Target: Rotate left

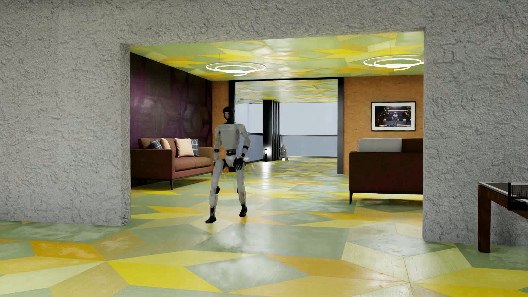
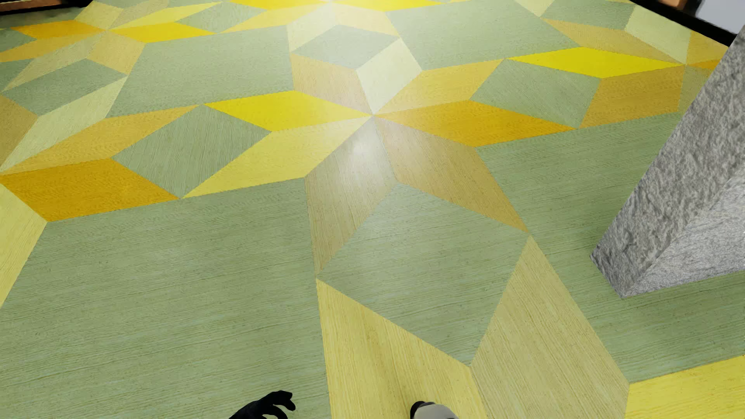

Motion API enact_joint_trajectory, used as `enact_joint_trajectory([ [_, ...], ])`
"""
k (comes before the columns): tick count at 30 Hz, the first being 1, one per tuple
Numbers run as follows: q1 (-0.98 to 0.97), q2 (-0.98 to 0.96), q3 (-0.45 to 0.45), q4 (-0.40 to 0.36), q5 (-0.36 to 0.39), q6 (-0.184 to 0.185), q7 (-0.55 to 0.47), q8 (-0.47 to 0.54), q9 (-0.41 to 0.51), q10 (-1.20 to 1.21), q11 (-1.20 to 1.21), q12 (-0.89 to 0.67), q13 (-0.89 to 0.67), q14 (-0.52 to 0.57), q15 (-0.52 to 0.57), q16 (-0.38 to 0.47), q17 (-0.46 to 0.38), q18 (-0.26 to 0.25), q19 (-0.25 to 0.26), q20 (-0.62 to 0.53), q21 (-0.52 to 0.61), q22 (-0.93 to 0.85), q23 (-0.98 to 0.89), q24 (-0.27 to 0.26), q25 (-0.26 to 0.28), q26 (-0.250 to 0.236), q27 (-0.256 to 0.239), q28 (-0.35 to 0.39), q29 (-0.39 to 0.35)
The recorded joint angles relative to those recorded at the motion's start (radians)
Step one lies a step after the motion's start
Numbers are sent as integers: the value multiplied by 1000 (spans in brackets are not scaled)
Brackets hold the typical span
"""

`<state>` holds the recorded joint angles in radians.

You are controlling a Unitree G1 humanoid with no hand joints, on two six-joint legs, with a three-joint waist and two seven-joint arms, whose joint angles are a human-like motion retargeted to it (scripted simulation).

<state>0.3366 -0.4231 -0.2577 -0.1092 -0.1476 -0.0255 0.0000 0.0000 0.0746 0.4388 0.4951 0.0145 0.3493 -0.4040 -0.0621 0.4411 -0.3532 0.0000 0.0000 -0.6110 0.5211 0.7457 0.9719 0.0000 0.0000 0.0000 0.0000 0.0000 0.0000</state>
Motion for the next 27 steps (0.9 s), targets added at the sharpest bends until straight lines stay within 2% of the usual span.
enact_joint_trajectory([
  [1, 48, -19, -29, 30, 29, 16, 0, 0, 14, 36, 93, 21, -8, 54, 8, 2, -3, 0, 0, 58, 19, -30, 13, 0, 0, 0, 0, 0, 0],
  [2, 38, -44, -49, 59, 48, 34, 0, 0, -4, 132, 184, 41, -7, 176, 66, -15, -2, 0, 0, 87, 25, -16, 32, 0, 0, 0, 0, 0, 0],
  [3, 8, -14, -57, 108, 100, 70, 0, 0, 3, 307, 272, 74, -10, 386, 32, -49, -1, 0, 0, 100, 24, 17, 60, 0, 0, 0, 0, 0, 0],
  [4, -109, 19, -34, 101, 134, 66, 0, 0, 1, 566, 287, 104, -24, 563, -23, -61, 6, 0, 0, 87, 7, 32, 69, 0, 0, 0, 0, 0, 0],
  [5, -230, 89, -13, 122, 178, 74, 0, 0, 22, 835, 279, 115, -27, 569, -75, -75, 13, 0, 0, 61, -26, 54, 48, 0, 0, 0, 0, 0, 0],
  [6, -349, 186, 24, 119, 169, 60, 0, 0, 41, 991, 243, 115, -43, 502, -99, -74, 12, 0, 0, -15, -15, 71, 18, 0, 0, 0, 0, 0, 0],
  [7, -457, 268, 83, 89, 146, 28, 0, 0, 42, 1010, 203, 139, -50, 484, -109, -97, 15, 0, 0, -13, -20, 100, -24, 0, 0, 0, 0, 0, 0],
  [8, -547, 335, 156, 83, 142, 1, 0, 0, 53, 914, 162, 189, -72, 516, -123, -71, 12, 0, 0, -36, -9, 33, -68, 0, 0, 0, 0, 0, 0],
  [9, -598, 420, 206, 68, 118, -10, 0, 0, 64, 711, 127, 193, -92, 609, -137, -88, -2, 0, 0, -94, -5, 128, -105, 0, 0, 0, 0, 0, 0],
  [10, -661, 476, 255, 69, 119, -17, 0, 0, 50, 476, 84, 224, -103, 667, -154, -98, -4, 0, 0, -53, -31, 155, -151, 0, 0, 0, 0, 0, 0],
  [11, -673, 562, 284, 58, 115, -21, 0, 0, 41, 225, 43, 248, -110, 576, -185, -98, -12, 0, 0, -45, -47, 183, -189, 0, 0, 0, 0, 0, 0],
  [12, -669, 625, 299, 48, 135, -8, 0, 0, 24, 110, 10, 265, -123, 176, -226, -92, -24, 0, 0, -75, -82, 188, -227, 0, 0, 0, 0, 0, 0],
  [13, -690, 660, 309, 57, 140, -2, 0, 0, -3, -278, 8, 288, -127, 484, -286, -81, -39, 0, 0, -97, -112, 187, -255, 0, 0, 0, 0, 0, 0],
  [14, -709, 690, 321, 59, 157, 8, 0, 0, -12, -334, 10, 309, -134, 548, -326, -76, -47, 0, 0, -120, -139, 197, -256, 0, 0, 0, 0, 0, 0],
  [15, -745, 722, 339, 44, 153, -5, 0, 0, -3, 53, 34, 318, -127, 163, -337, -73, -41, 0, 0, -138, -174, 210, -248, 0, 0, 0, 0, 0, 0],
  [16, -750, 744, 344, 11, 146, -18, 0, 0, -3, 89, 92, 329, -111, 276, -303, -69, -32, 0, 0, -140, -209, 220, -222, 0, 0, 0, 0, 0, 0],
  [17, -751, 692, 339, -45, 92, -64, 0, 0, -9, 86, 257, 340, -99, 451, -161, -66, -14, 0, 0, -125, -221, 232, -191, 0, 0, 0, 0, 0, 0],
  [18, -732, 641, 320, -87, 48, -85, 0, 0, 12, 161, 489, 345, -75, 573, 43, -61, 2, 0, 0, -136, -212, 252, -143, 0, 0, 0, 0, 0, 0],
  [19, -701, 525, 300, -121, 17, -92, 0, 0, 23, 198, 728, 338, -56, 600, 36, -57, 8, 0, 0, -120, -207, 246, -119, 0, 0, 0, 0, 0, 0],
  [20, -618, 418, 302, -138, 0, -93, 0, 0, 57, 186, 849, 331, -49, 588, -83, -50, 10, 0, 0, -91, -185, 219, -101, 0, 0, 0, 0, 0, 0],
  [21, -553, 316, 256, -130, 9, -65, 0, 0, 61, 165, 822, 312, -46, 536, -129, -54, 11, 0, 0, -62, -160, 204, -70, 0, 0, 0, 0, 0, 0],
  [23, -431, 213, 138, -124, 23, -6, 0, 0, 68, 141, 493, 271, -13, 409, -168, -37, -9, 0, 0, -54, -145, 118, -62, 0, 0, 0, 0, 0, 0],
  [24, -375, 188, 112, -119, 18, 17, 0, 0, 58, 114, 273, 249, 19, 344, -140, -38, -17, 0, 0, -26, -168, 93, -67, 0, 0, 0, 0, 0, 0],
  [25, -324, 186, 100, -119, 13, 30, 0, 0, 53, 97, 72, 231, 42, 286, 97, -32, -18, 0, 0, 10, -156, 57, -67, 0, 0, 0, 0, 0, 0],
  [26, -321, 127, 85, -103, -3, 47, 0, 0, 23, 115, 12, 212, 66, 217, 401, -18, -16, 0, 0, 45, -167, 26, -60, 0, 0, 0, 0, 0, 0],
  [27, -271, 106, 66, -102, -31, 41, 0, 0, 16, 131, 41, 200, 92, 142, 489, 0, -14, 0, 0, 68, -159, -2, -58, 0, 0, 0, 0, 0, 0],
])
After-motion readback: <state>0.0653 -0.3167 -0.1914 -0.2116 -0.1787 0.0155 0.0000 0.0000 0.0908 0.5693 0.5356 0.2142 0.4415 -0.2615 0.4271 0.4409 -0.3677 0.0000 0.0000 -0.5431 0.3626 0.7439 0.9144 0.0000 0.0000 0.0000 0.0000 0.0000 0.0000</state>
